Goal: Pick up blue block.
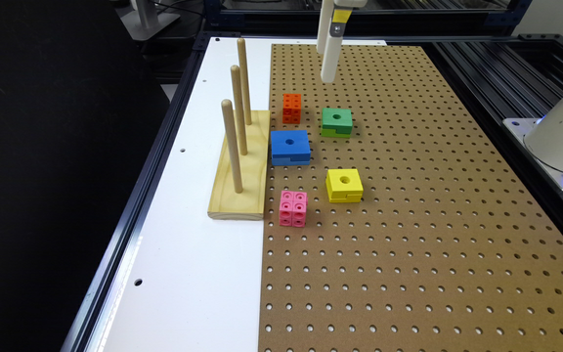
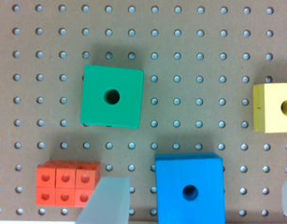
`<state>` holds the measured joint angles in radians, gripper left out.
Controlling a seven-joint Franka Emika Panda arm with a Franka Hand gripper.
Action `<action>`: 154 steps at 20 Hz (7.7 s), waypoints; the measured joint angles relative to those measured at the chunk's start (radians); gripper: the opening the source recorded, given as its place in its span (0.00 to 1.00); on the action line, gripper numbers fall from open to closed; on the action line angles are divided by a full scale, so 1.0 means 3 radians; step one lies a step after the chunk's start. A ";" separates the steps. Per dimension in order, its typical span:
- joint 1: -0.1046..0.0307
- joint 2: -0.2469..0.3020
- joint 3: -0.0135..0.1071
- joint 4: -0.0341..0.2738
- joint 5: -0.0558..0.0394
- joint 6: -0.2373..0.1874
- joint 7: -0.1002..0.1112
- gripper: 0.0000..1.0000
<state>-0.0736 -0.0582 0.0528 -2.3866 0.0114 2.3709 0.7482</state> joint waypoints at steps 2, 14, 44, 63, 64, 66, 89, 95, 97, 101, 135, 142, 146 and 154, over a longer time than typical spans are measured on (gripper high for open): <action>-0.0012 0.0029 0.0000 0.0029 -0.0001 0.0000 -0.0001 1.00; -0.0022 0.0192 0.0000 0.0032 -0.0001 0.0098 -0.0001 1.00; -0.0019 0.0718 0.0011 0.0064 -0.0002 0.0568 -0.0001 1.00; -0.0005 0.1250 0.0040 0.0341 -0.0002 0.0902 0.0005 1.00; -0.0005 0.1252 0.0051 0.0347 -0.0002 0.0902 0.0010 1.00; -0.0003 0.1252 0.0070 0.0360 -0.0002 0.0902 0.0022 1.00; -0.0029 0.1273 0.0141 0.0355 -0.0009 0.0890 0.0111 1.00; -0.0038 0.1292 0.0141 0.0345 -0.0009 0.0893 0.0111 1.00; -0.0038 0.1346 0.0141 0.0345 -0.0010 0.0914 0.0111 1.00; -0.0041 0.1437 0.0140 0.0348 -0.0012 0.0975 0.0111 1.00; -0.0036 0.1633 0.0144 0.0480 -0.0030 0.1103 0.0117 1.00; -0.0036 0.1647 0.0145 0.0505 -0.0030 0.1103 0.0117 0.00; -0.0037 0.1638 0.0145 0.0504 -0.0030 0.1091 0.0117 0.00; -0.0038 0.1323 0.0145 0.0500 -0.0030 0.0756 0.0117 0.00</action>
<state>-0.0848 0.3388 0.0962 -2.2367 0.0023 2.5978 0.7834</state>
